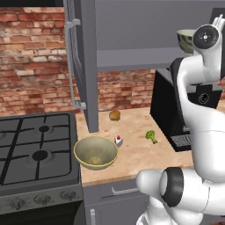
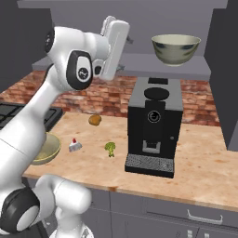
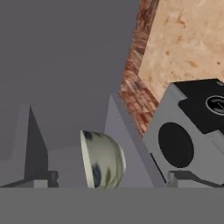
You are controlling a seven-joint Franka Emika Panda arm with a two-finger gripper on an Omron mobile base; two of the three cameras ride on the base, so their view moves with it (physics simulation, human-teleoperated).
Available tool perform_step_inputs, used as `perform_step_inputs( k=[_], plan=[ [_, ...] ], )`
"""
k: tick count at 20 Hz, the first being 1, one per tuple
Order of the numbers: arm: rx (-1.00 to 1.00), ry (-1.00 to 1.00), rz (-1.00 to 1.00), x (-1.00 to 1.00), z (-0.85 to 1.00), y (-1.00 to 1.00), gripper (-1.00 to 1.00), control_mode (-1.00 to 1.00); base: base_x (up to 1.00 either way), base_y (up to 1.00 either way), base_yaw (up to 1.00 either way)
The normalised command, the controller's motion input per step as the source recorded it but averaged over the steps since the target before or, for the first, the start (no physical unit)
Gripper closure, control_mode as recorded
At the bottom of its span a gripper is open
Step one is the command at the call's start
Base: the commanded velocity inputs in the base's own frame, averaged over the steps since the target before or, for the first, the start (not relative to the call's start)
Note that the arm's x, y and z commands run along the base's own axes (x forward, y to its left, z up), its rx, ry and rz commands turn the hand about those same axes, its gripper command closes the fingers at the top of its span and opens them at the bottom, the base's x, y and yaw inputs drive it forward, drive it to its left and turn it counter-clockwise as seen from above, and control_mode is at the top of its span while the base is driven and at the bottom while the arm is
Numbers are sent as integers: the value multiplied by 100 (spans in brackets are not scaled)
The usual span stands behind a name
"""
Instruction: Pick both bowls and place them on the counter. Then place the cake in one bowl and place the broccoli in the other bowl.
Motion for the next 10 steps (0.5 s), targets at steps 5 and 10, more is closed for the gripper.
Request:
perform_step_inputs(
  k=[5, 10],
  plan=[
    [1, 3, 0, 32, 0, -24, -100, -100, 0, 0, 0],
    [1, 1, 1, 24, 1, -26, -100, -100, 0, 0, 0]
  ],
)
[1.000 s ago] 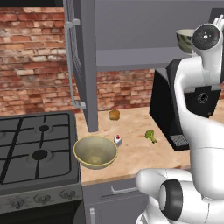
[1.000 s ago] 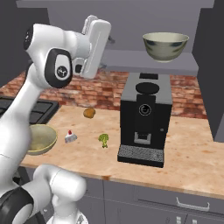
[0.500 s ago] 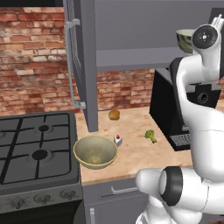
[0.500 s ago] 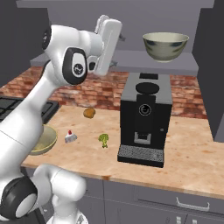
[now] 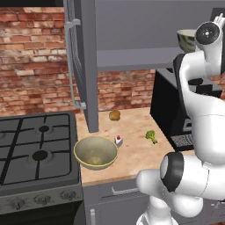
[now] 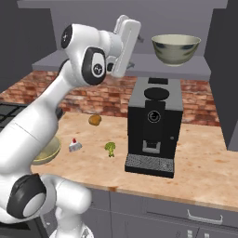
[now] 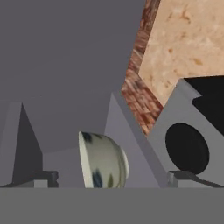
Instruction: Pick both bowls and place them on the counter. Then place the cake in one bowl and place the broccoli in the other bowl.
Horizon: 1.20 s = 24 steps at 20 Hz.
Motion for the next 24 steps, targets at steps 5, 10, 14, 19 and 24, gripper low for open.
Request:
perform_step_inputs(
  k=[5, 10, 14, 19, 24],
  plan=[
    [0, 6, 0, 28, 0, -8, -100, -100, 0, 0, 0],
    [0, 7, 1, 32, 0, -7, -100, -100, 0, 0, 0],
    [1, 4, 2, 35, 0, -17, -100, -100, 0, 0, 0],
    [1, 3, 0, 33, 0, -10, -100, -100, 0, 0, 0],
    [1, 2, 0, 34, 0, -11, -100, -100, 0, 0, 0]
  ],
)
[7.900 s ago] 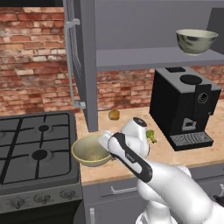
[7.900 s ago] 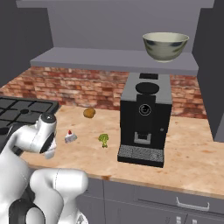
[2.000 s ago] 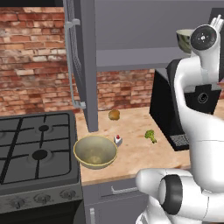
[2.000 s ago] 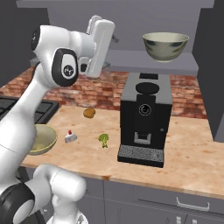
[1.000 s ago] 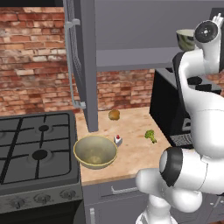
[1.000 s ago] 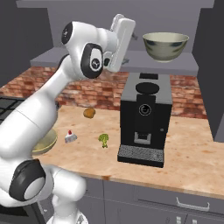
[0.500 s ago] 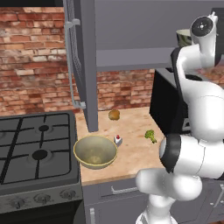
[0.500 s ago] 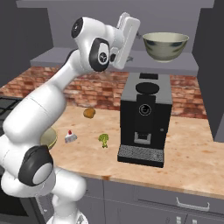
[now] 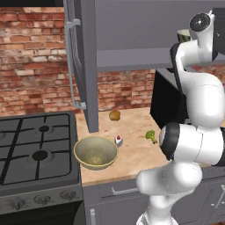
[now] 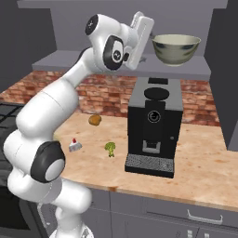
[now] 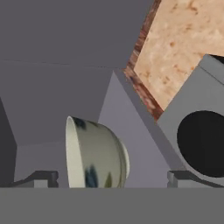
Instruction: Pick both bowls and place them on the counter. Then place the cake in one bowl and place the broccoli in the other bowl.
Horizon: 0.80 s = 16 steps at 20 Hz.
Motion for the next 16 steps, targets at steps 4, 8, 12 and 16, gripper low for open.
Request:
perform_step_inputs(
  k=[4, 8, 12, 16],
  plan=[
    [0, 2, 0, 32, 0, -11, -100, -100, 0, 0, 0],
    [0, 1, 0, 32, -2, -15, -100, -100, 0, 0, 0],
    [0, 0, 1, 25, -4, -20, -100, -100, 0, 0, 0],
    [0, 2, 1, 22, -3, -21, -100, -100, 0, 0, 0]
  ],
)
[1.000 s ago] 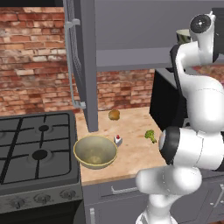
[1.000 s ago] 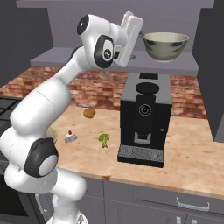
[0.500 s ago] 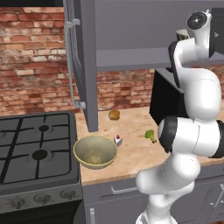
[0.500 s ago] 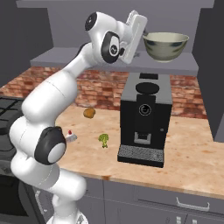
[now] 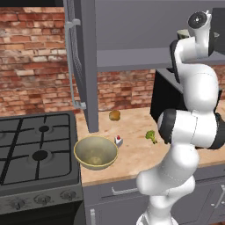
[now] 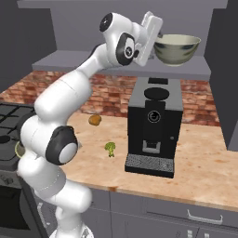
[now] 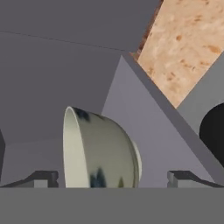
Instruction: Pick both bowls and place them on the counter. Then place the cake in one bowl and place the broccoli in the other bowl.
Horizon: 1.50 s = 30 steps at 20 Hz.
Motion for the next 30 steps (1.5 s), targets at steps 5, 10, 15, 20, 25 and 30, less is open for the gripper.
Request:
perform_step_inputs(
  k=[5, 10, 15, 20, 25, 30],
  plan=[
    [0, 4, 2, 23, -4, -20, -100, -100, 0, 0, 0],
    [0, 5, 1, 23, -7, -16, -100, -100, 0, 0, 0],
    [0, 2, 0, 23, -6, -18, -100, -100, 0, 0, 0],
    [0, 2, 0, 19, -6, -18, -100, -100, 0, 0, 0],
    [0, 1, 2, 7, -6, -11, -100, -100, 0, 0, 0],
    [0, 2, 3, 12, -7, -3, -100, -100, 0, 0, 0]
  ],
)
